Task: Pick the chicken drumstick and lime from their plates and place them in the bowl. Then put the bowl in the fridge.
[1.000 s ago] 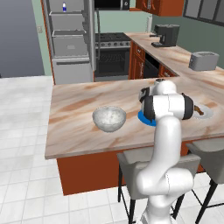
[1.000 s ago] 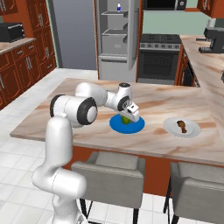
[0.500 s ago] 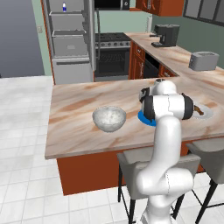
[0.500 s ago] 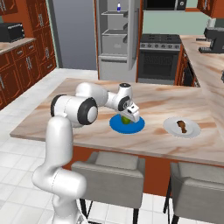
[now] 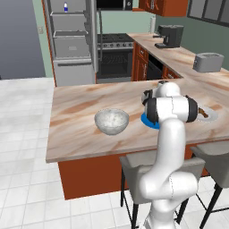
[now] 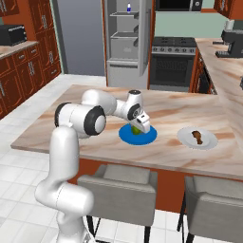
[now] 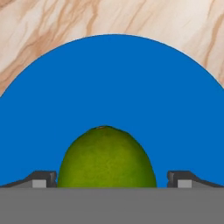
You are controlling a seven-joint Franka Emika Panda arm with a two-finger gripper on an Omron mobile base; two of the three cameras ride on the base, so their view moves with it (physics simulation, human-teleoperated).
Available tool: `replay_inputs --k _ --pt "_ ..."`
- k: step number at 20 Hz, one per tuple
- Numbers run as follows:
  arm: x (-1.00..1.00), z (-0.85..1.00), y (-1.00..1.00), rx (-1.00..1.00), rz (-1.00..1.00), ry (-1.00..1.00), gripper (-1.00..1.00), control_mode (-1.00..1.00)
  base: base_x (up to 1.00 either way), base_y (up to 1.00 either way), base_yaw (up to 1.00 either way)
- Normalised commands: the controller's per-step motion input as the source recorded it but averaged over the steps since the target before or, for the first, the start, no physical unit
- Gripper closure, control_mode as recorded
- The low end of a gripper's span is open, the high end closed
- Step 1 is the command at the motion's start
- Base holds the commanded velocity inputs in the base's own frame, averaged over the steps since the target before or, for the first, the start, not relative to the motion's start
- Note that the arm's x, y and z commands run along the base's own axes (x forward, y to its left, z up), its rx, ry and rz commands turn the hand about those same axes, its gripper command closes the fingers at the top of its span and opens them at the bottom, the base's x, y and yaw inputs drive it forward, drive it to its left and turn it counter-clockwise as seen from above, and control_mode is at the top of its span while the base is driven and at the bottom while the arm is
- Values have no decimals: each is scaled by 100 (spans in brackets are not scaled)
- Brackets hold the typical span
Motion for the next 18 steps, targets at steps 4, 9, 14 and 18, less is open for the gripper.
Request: replay_inputs --k 4,9,14,18 --pt "0 0 1 0 -8 2 -100 -100 0 0 0" --pt "0 0 0 0 -6 3 -100 -100 0 0 0" --pt "0 0 0 0 -1 0 -100 -100 0 0 0" --pt "0 -8 0 0 -1 1 -100 -100 0 0 0"
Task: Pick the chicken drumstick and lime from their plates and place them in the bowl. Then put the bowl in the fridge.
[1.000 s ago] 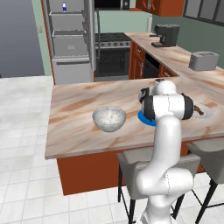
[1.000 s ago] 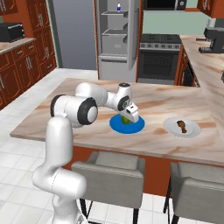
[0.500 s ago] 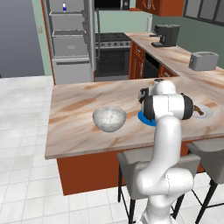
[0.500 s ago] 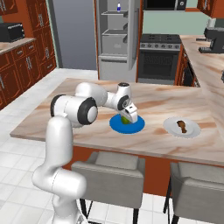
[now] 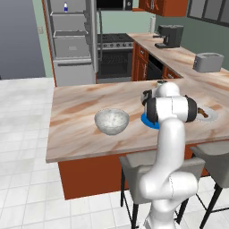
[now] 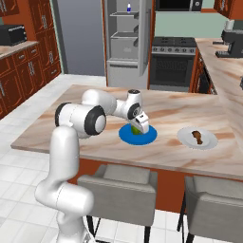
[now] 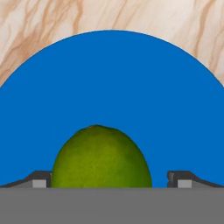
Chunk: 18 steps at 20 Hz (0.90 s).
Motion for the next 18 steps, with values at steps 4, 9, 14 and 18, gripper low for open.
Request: replay_inputs --k 4,9,14,18 --pt "0 -26 0 1 0 -2 -100 -100 0 0 0" --pt "-10 -25 7 5 0 0 100 -100 0 0 0" --pt "-10 -3 3 7 0 -2 100 -100 0 0 0" --pt "-28 25 2 5 0 -8 100 -100 0 0 0"
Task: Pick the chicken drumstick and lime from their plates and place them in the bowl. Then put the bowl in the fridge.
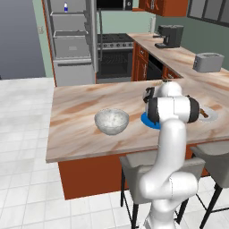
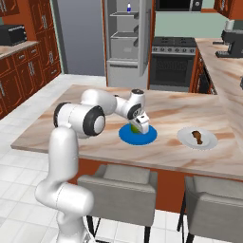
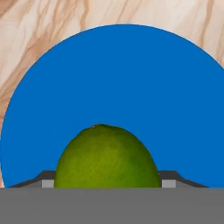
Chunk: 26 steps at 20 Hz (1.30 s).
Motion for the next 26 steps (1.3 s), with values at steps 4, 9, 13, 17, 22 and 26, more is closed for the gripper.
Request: replay_inputs --k 4,9,13,17,22,26 --pt "-42 49 20 19 0 0 100 -100 0 0 0" --pt "-48 44 37 12 10 0 100 -100 0 0 0" --pt "-39 43 46 1 19 0 100 -100 0 0 0" --pt "-30 51 49 0 14 0 100 -100 0 0 0" --pt "-10 36 61 0 14 0 100 -100 0 0 0" --pt "0 25 68 -4 18 1 100 -100 0 0 0"
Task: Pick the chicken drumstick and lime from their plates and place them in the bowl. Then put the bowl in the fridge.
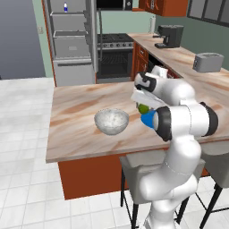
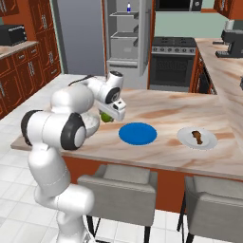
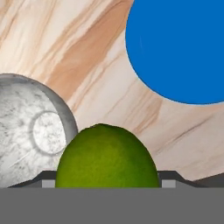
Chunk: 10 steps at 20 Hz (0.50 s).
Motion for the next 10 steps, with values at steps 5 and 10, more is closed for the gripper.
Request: replay_inputs --k 5,10 --pt "0 24 69 -9 14 0 100 -100 0 0 0" --pt "0 19 63 -6 11 0 100 -100 0 0 0"
